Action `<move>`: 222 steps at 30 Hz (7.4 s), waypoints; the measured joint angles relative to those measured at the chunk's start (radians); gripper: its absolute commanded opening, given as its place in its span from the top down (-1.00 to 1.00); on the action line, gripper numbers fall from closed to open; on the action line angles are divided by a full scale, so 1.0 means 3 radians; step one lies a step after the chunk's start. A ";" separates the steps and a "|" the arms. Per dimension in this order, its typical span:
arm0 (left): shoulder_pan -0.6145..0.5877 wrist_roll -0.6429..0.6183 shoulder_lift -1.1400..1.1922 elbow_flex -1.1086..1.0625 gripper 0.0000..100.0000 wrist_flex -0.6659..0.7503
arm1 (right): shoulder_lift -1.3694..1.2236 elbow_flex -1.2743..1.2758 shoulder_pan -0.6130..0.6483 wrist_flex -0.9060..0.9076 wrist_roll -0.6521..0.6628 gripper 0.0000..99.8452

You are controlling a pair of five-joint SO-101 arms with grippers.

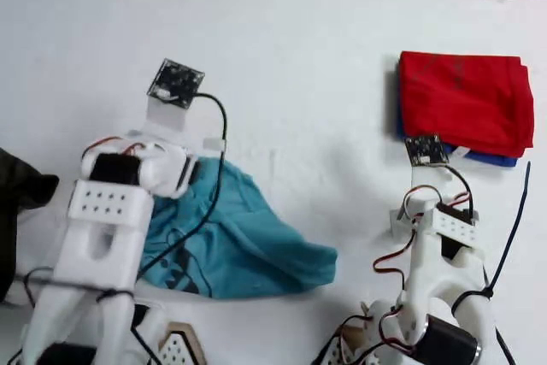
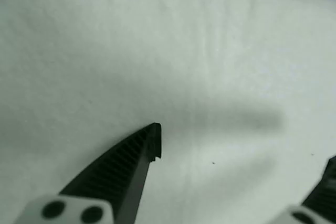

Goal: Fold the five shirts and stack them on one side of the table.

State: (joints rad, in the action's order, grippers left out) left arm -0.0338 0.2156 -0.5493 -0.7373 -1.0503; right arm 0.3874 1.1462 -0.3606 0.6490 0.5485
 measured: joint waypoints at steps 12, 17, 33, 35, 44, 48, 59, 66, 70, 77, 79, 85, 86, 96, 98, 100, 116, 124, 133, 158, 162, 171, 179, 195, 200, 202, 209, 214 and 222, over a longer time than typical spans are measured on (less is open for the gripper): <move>-0.0056 0.0384 0.0910 0.0552 0.58 -0.1095 | -0.0005 0.0000 0.0056 0.0000 0.0005 0.09; -0.0348 0.0823 0.0926 0.0563 0.62 -0.1432 | -0.0005 0.0000 0.0056 0.0000 0.0005 0.09; -0.1002 0.1350 0.0926 0.0573 0.75 -0.1601 | -0.0005 0.0000 0.0056 0.0000 0.0005 0.09; -0.0946 0.1350 0.0926 0.0614 0.63 -0.1601 | -0.0005 0.0000 0.0056 0.0000 0.0005 0.09; -0.0675 0.1043 0.1028 0.0767 0.58 -0.0875 | -0.0005 0.0000 0.0056 0.0000 0.0005 0.09; -0.0629 0.1018 0.1381 0.0767 0.58 -0.0706 | -0.0005 0.0000 0.0056 0.0000 0.0005 0.09; -0.0639 0.0777 0.2276 0.1391 0.58 -0.0650 | -0.0005 0.0000 0.0056 0.0000 0.0005 0.09; -0.0634 0.0777 0.2440 0.1412 0.93 -0.0839 | -0.0005 0.0000 0.0056 0.0000 0.0005 0.09; -0.0634 0.0777 0.2455 0.1412 0.95 -0.1023 | -0.0005 0.0000 0.0056 0.0000 0.0005 0.09; -0.0634 0.0762 0.2209 0.1478 0.95 -0.1320 | -0.0005 0.0000 0.0056 0.0000 0.0005 0.09; -0.0634 0.0747 0.1979 0.1550 0.95 -0.1473 | -0.0005 -0.0010 0.0061 0.0000 0.0010 0.09; -0.0854 0.0486 0.1181 0.1662 0.95 -0.1800 | -0.0026 -0.0471 0.0547 0.0670 0.0005 0.09; -0.0926 0.0440 0.1074 0.1662 0.95 -0.1811 | -0.0026 -0.0598 0.0665 0.0829 0.0010 0.09; -0.1458 0.0174 0.0803 0.1662 0.95 -0.1826 | -0.0026 -0.1453 0.1918 0.1857 0.0010 0.09; -0.1570 0.0174 0.0803 0.1662 0.95 -0.1826 | -0.0026 -0.1453 0.2179 0.1954 0.0010 0.09; -0.1667 0.0215 0.0803 0.1662 0.95 -0.1826 | -0.0026 -0.1453 0.2378 0.2036 0.0010 0.09; -0.1703 0.1161 0.0803 0.1662 0.95 -0.1611 | -0.0026 -0.1933 0.3135 0.2777 0.0010 0.87; -0.1790 0.1161 0.0803 0.1662 0.95 -0.1591 | -0.0026 -0.1933 0.3754 0.3048 0.0010 0.44; -0.2046 0.1161 0.0803 0.1662 0.95 -0.1586 | -0.0026 -0.1555 0.3846 0.2711 0.0010 0.35; -0.1672 0.1156 0.0803 0.1662 0.95 -0.1995 | -0.0026 -0.1320 0.2874 0.1596 0.0010 0.96; -0.1463 0.0956 0.0803 0.1811 0.95 -0.2020 | -0.0026 -0.1749 0.2455 0.1596 0.0010 0.96; -0.0568 0.0542 0.0803 0.3140 0.95 -0.2143 | -0.0041 -0.2818 0.2025 0.1381 0.0010 0.96; -0.0384 0.0522 0.0788 0.4260 0.95 -0.2240 | -0.0041 -0.3933 0.1672 0.1437 0.0010 0.96; -0.0384 0.0517 0.0721 0.2690 0.95 -0.2399 | -0.0036 -0.3151 0.1514 0.2639 0.0015 0.96; -0.0384 0.0552 0.0721 0.1647 0.95 -0.2399 | -0.0036 -0.2348 0.1529 0.2654 0.0087 0.96; -0.0384 0.0634 0.0721 0.1325 0.95 -0.2378 | -0.0036 -0.2046 0.1529 0.2654 0.0230 0.96; -0.0491 0.0701 0.0721 0.0552 0.94 -0.2010 | 0.0123 -0.1084 0.1529 0.2368 0.0701 0.96; -0.0563 0.0721 0.0721 0.0230 0.64 -0.1811 | 0.0788 -0.0655 0.1529 0.2220 0.0869 0.96; -0.0777 0.1202 0.0721 0.0194 0.63 -0.1805 | 0.1427 -0.0235 0.1156 0.1545 0.0762 0.65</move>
State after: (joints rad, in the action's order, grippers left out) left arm -0.2670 0.5762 -0.3330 -0.6790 -1.5919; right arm 0.8155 1.0756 -0.0138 1.1124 0.7772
